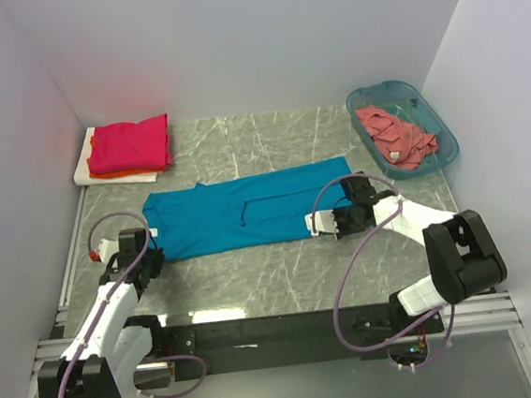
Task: Fold and stack the t-shirts
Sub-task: Fold the tshirt
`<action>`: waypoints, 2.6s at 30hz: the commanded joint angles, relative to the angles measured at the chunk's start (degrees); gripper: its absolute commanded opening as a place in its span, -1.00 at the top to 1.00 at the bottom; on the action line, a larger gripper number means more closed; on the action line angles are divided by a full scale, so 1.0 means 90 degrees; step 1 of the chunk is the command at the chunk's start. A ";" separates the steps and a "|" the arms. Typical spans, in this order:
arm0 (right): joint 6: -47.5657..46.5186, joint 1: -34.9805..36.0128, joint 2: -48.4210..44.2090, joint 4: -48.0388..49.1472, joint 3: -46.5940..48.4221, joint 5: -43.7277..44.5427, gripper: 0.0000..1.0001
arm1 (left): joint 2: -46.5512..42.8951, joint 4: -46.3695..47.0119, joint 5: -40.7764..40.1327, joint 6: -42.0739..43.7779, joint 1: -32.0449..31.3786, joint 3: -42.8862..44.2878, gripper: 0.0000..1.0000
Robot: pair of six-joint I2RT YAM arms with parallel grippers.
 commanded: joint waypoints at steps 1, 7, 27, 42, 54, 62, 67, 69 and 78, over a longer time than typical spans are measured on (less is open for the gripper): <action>-0.0078 -0.0025 -0.0515 -0.0368 -0.0332 0.0236 0.96 | 0.0152 0.0340 0.0193 0.0249 0.0027 0.0005 0.99; -0.0576 -0.0406 -0.2221 -0.1500 -0.1230 0.0383 1.00 | 0.1116 0.1168 0.0953 0.0707 0.0027 0.0200 0.99; 0.1247 -0.0689 -0.3399 -0.3446 0.0162 -0.1998 -0.27 | 0.0838 0.0304 0.1142 0.2173 -0.0070 0.1098 -0.31; 0.4724 -0.0680 -0.2049 -0.1455 0.1297 -0.3388 -0.28 | 0.4250 0.0600 0.2599 0.2663 -0.0469 0.4265 -0.02; 0.4803 -0.0855 -0.2293 -0.1238 0.0818 -0.3113 -0.28 | 0.8355 -0.3458 -0.0206 0.1519 -0.1437 0.9087 0.05; 0.4725 -0.0992 -0.2342 -0.1238 0.0760 -0.3240 -0.27 | 0.8754 -0.3662 -0.0441 0.1587 -0.1467 0.9505 0.18; 0.4657 -0.1070 -0.2498 -0.1345 0.0760 -0.3386 -0.27 | 0.9301 -0.3888 -0.0480 0.1773 -0.1467 0.9985 0.28; 0.4638 -0.1119 -0.2547 -0.1375 0.0760 -0.3435 -0.27 | 0.9380 -0.3888 -0.0490 0.1850 -0.1467 1.0112 0.28; 0.4569 -0.1255 -0.2596 -0.1502 0.0818 -0.3621 -0.27 | 0.9975 -0.3391 0.0251 0.2474 -0.1467 1.0756 0.38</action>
